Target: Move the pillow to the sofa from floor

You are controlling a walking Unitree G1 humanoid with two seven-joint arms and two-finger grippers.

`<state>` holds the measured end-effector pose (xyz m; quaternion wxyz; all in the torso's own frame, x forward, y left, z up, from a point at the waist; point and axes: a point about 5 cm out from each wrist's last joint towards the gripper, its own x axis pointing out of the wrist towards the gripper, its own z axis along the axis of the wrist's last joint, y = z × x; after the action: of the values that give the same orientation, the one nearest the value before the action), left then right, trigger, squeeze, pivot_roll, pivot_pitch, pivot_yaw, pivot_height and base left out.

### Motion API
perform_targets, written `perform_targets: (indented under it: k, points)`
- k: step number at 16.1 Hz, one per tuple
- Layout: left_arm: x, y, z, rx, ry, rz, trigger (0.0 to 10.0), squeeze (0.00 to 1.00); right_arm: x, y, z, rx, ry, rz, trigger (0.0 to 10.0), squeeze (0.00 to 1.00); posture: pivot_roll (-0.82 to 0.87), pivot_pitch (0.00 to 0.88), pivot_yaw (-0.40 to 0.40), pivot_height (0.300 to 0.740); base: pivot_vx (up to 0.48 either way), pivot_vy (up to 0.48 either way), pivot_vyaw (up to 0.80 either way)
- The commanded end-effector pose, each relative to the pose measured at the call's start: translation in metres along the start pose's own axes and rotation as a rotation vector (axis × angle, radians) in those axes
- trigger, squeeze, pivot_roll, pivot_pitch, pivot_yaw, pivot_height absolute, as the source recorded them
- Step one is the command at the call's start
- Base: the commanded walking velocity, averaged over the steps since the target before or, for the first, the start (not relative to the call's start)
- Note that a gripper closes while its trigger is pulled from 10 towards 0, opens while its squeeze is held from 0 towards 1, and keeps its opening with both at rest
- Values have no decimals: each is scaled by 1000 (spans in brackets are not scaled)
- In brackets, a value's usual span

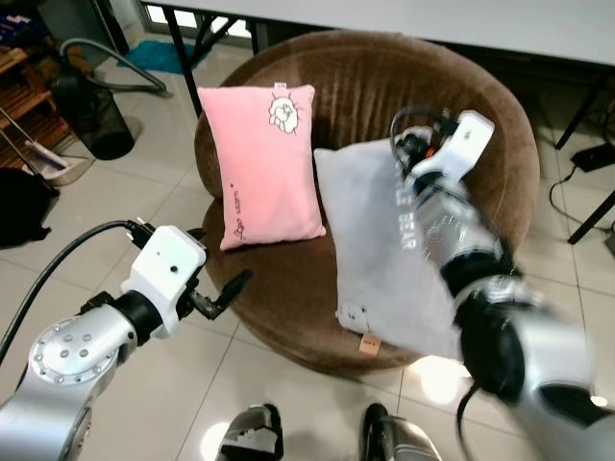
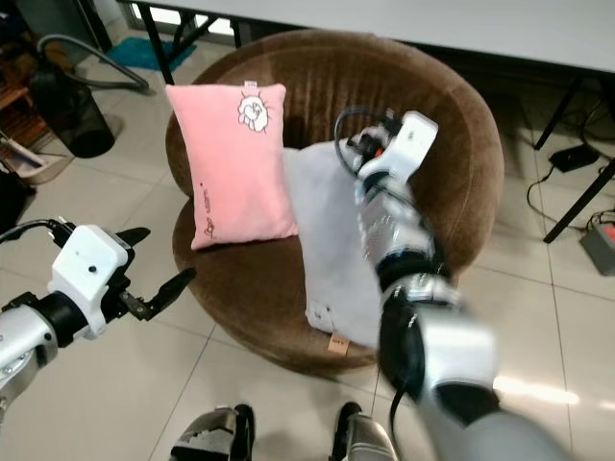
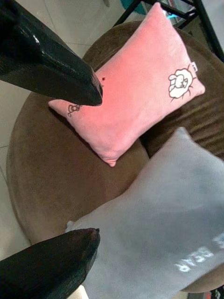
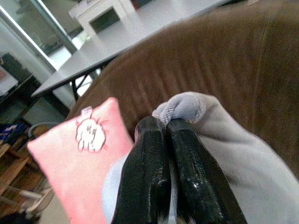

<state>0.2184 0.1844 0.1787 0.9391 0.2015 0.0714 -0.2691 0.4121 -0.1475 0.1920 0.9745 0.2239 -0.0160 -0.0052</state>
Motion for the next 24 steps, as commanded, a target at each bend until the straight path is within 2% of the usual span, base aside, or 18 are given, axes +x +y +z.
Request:
perform_targets:
  k: [1,2,3,4,7,9,11,12,13,14,16,17,18,21,24]
  points:
    - [-4,1,4,8,-2,-5,10000,0,8,14,31,-39,-107,53,10000,0,236,208,46,740,0,0,0]
    - [-4,1,4,9,-2,-5,10000,0,9,16,37,-51,-119,62,10000,0,236,204,46,740,0,0,0]
    - [-5,1,5,9,0,-5,10000,0,11,21,48,-57,-140,93,10000,259,237,201,44,740,0,0,0]
    - [-5,2,5,9,2,0,10000,0,13,25,55,-48,-152,123,10000,1000,238,203,39,740,0,0,0]
    - [-4,2,5,6,3,6,10000,0,14,35,56,-79,-143,175,10000,1000,240,200,34,740,0,0,0]
    - [-3,1,5,7,5,7,10000,0,13,43,44,-148,-98,232,10000,1000,242,199,33,740,0,0,0]
    - [-3,1,5,11,5,8,10000,0,12,41,39,-192,-82,198,10000,1000,241,198,35,740,0,0,0]
    - [0,1,4,10,3,19,10000,0,11,38,35,-222,-82,180,10000,894,232,192,33,740,0,0,0]
    - [2,2,4,6,-22,57,10000,0,9,37,28,-248,-77,205,10000,0,214,177,31,740,0,0,0]
    - [3,2,3,-12,-37,82,10000,0,8,37,24,-255,-67,216,10000,0,214,177,31,740,0,0,0]
    - [9,6,-11,-118,-51,207,10000,0,-1,29,3,-248,-81,256,10000,0,160,153,39,740,0,0,0]
    - [11,7,-18,-120,-48,245,10000,0,-10,22,-14,-257,-77,264,10000,0,130,148,49,740,0,0,0]
    - [17,6,-23,-137,-51,267,10000,0,-27,17,-33,-248,-79,283,10000,0,103,141,59,740,0,0,0]
    - [27,2,-26,-164,-66,272,10000,0,-56,13,-44,-254,-94,284,10000,0,65,119,64,740,0,0,-408]
    - [39,-5,-24,-160,-112,254,10000,0,-108,3,-58,-283,-31,223,10000,0,23,96,68,740,0,0,-800]
